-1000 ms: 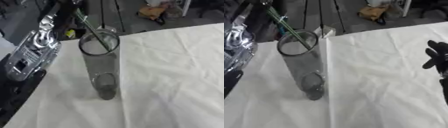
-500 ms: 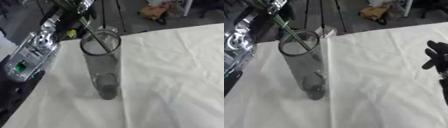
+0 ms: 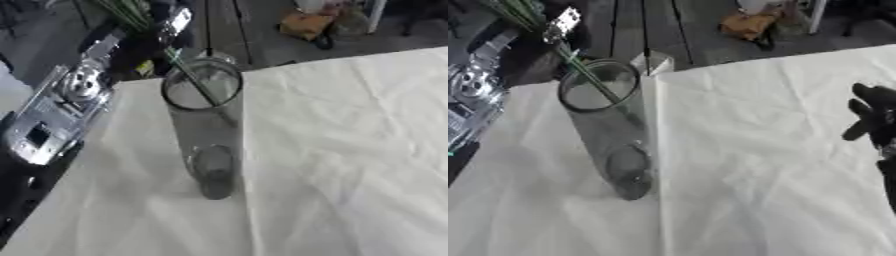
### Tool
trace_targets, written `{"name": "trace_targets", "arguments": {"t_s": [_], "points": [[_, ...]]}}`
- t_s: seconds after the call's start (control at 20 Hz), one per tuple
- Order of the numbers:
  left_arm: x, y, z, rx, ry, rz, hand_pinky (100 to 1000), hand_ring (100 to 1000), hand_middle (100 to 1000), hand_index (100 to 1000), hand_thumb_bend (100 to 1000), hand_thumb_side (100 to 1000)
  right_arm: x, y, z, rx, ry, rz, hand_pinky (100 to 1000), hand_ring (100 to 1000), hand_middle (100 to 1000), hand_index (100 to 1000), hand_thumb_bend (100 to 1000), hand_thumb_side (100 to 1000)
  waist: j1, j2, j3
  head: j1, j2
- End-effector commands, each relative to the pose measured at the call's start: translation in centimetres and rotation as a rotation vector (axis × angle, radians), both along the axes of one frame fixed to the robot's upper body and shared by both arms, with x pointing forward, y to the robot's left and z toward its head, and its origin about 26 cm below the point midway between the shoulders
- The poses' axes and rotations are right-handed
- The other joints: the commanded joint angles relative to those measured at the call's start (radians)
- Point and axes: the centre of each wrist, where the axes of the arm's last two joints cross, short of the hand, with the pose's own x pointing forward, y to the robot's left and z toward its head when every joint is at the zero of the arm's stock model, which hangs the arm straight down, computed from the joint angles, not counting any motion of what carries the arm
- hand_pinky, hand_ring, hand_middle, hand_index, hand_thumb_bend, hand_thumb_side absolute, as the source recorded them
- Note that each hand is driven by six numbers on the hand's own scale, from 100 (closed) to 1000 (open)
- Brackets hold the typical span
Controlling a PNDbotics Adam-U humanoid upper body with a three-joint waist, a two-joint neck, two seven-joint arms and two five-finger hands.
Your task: Arrange flowers into the vase.
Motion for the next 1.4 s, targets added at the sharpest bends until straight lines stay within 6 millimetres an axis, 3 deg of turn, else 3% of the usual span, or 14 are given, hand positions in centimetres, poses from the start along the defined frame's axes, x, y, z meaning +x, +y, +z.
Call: {"name": "trace_targets", "arguments": {"t_s": [0.05,0.3,0.6,0.8,1.4], "points": [[-0.22,1.25,1.36,0.015,-0.054,0.038,292,421,418,524,100,820,-0.27,-0.12,0.79,-0.016,-0.026,-0.004,1000,1000,524,914,100,1000,0.012,-0.017,0.001,-0.001,0.006],[-0.31,1.71,1.77,0.023,-0.103,0.058,354,503,490,622,100,816,-0.28,-0.15,0.76,-0.017,-0.024,-0.006,1000,1000,523,914,100,1000,0.013,-0.018,0.002,-0.001,0.005],[-0.47,2.13,2.14,0.058,-0.149,0.071,490,643,604,740,100,819,-0.29,-0.15,0.73,-0.02,-0.02,-0.007,1000,1000,522,914,100,1000,0.016,-0.019,0.0,0.0,0.006],[-0.37,2.2,1.99,0.085,-0.127,0.055,557,697,662,789,100,862,-0.3,-0.13,0.69,-0.022,-0.015,-0.009,1000,1000,520,914,100,1000,0.017,-0.019,0.0,0.001,0.007],[-0.04,2.02,2.11,0.204,-0.039,-0.023,660,765,746,876,100,919,-0.28,-0.06,0.69,-0.029,-0.006,-0.01,1000,1000,517,915,100,1000,0.026,-0.016,-0.008,0.009,0.003]]}}
